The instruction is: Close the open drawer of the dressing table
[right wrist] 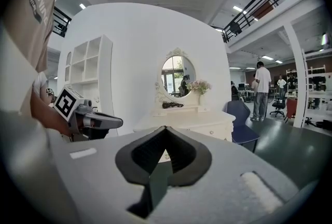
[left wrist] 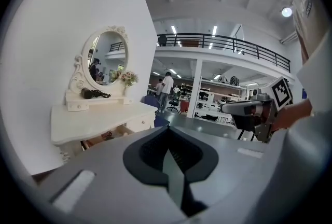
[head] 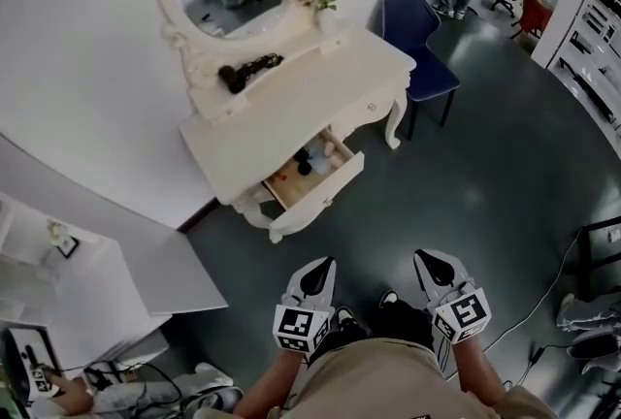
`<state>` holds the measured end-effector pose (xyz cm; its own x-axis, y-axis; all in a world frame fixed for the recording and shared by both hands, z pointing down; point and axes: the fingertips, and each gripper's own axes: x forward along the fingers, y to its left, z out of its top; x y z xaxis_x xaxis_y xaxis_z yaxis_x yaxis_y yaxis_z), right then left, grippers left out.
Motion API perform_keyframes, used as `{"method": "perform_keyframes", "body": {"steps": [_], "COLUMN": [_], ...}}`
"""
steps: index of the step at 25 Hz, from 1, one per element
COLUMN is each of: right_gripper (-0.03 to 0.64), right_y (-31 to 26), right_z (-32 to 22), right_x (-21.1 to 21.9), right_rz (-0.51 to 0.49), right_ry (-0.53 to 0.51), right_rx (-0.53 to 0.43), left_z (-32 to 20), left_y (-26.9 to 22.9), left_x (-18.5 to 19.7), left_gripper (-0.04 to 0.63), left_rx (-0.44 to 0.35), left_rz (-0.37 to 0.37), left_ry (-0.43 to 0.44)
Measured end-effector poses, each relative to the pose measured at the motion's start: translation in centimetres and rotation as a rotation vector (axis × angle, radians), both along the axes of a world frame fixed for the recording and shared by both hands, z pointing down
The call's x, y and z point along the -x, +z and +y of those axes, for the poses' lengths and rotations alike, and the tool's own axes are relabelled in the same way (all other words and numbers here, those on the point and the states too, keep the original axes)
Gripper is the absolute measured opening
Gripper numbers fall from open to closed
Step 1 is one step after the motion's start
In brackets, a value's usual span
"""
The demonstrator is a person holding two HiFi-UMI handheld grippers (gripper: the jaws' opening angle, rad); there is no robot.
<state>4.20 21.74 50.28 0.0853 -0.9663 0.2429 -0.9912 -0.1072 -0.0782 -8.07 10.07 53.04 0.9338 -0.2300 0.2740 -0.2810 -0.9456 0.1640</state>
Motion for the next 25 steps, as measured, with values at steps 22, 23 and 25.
{"method": "perform_keyframes", "body": {"steps": [22, 23, 25], "right_gripper": [0.002, 0.002, 0.002], "right_y": [1.7, 2.0, 2.5], "right_z": [-13.0, -13.2, -13.7], "right_x": [-13.1, -13.1, -13.1], "right_rz": [0.012, 0.004, -0.002], "right_ry": [-0.385, -0.398, -0.423], "right_rx": [-0.033, -0.030, -0.022], "left_z": [-8.6, -8.7, -8.9], "left_y": [-2.9, -2.9, -2.9], "left_x": [-11.3, -11.4, -11.5], "left_gripper": [0.017, 0.017, 0.017], "left_rx": [-0.025, -0.027, -0.042], "left_rz": [-0.024, -0.030, -0.047], "left_ry": [-0.342, -0.352, -0.365]}}
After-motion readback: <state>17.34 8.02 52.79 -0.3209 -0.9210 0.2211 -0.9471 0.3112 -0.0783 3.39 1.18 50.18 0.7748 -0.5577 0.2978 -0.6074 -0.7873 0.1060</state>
